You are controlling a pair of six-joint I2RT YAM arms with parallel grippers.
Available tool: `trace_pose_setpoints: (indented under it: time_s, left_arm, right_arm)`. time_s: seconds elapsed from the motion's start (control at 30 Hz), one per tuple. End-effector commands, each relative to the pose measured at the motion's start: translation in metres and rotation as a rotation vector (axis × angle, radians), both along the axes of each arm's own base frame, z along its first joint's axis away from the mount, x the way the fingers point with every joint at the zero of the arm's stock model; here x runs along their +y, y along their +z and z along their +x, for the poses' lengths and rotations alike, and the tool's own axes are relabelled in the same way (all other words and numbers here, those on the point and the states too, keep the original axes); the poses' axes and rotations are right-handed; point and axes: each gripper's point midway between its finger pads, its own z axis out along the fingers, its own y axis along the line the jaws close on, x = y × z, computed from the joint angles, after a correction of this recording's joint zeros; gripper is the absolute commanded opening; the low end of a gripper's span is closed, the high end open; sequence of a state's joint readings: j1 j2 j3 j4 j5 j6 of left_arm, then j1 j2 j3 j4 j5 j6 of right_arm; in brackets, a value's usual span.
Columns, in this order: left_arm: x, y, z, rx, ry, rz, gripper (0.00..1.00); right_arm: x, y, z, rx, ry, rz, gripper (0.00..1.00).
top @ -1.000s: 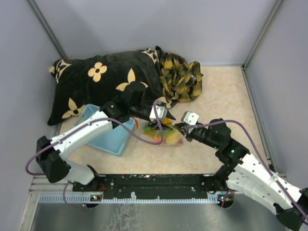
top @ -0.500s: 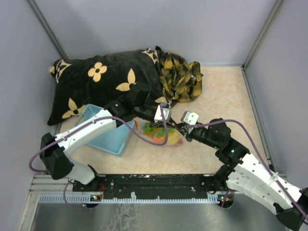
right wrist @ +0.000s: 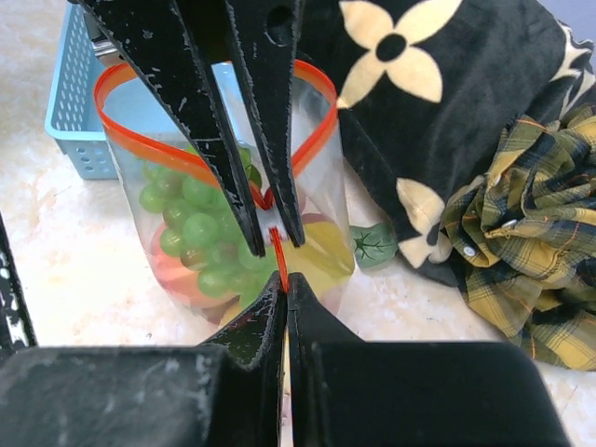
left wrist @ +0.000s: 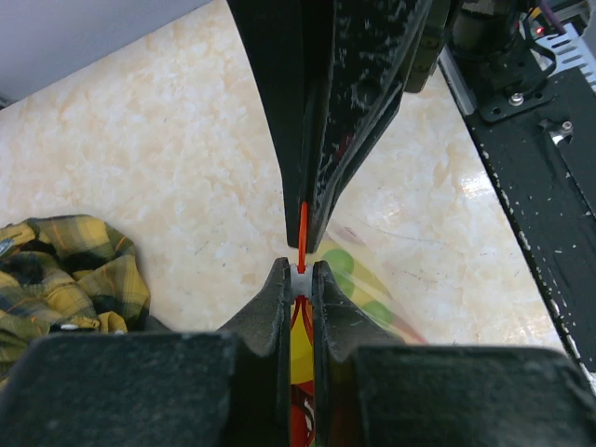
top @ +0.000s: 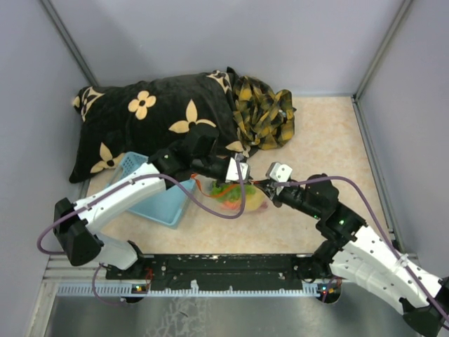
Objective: Place the food in the zip-top bag and seal the zipper
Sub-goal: Zip the zipper food storage bag at the center of the board.
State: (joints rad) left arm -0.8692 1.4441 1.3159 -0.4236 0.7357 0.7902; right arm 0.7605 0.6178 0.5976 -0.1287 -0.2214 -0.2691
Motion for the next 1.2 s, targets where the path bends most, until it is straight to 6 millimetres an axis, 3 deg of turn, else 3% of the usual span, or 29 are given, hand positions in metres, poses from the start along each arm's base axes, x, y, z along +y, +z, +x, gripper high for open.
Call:
trace_pose_setpoints:
  time_s: [0.0, 0.4, 0.53, 0.63, 0.83, 1.03, 1.17]
  left_arm:
    - [0.021, -0.004, 0.012, -0.063, 0.093, 0.047, 0.05]
    - [0.056, -0.010, 0.029, -0.080, 0.236, 0.123, 0.03]
    - [0.073, -0.011, 0.038, -0.089, 0.294, 0.138, 0.02]
    - [0.069, -0.002, 0.030, -0.081, 0.248, 0.105, 0.01]
    - [0.051, 0.020, 0.013, -0.053, 0.125, 0.008, 0.00]
    - [0.044, 0.027, 0.009, -0.041, 0.086, -0.014, 0.00]
    - [0.043, 0.028, 0.007, -0.039, 0.075, -0.018, 0.00]
  right_arm:
    - [-0.015, 0.045, 0.006, -0.094, -0.076, 0.058, 0.00]
    - [-0.036, 0.045, 0.013, -0.093, -0.190, 0.052, 0.00]
    - [-0.032, 0.043, 0.010, -0.074, -0.162, 0.042, 0.00]
    - [-0.019, 0.046, 0.002, -0.075, -0.077, 0.047, 0.00]
    - [0.010, 0.057, -0.006, -0.086, 0.093, 0.024, 0.39]
    - [0.034, 0.058, -0.001, -0.101, 0.197, -0.020, 0.46]
    - [0.049, 0.048, 0.001, -0.074, 0.270, -0.063, 0.46]
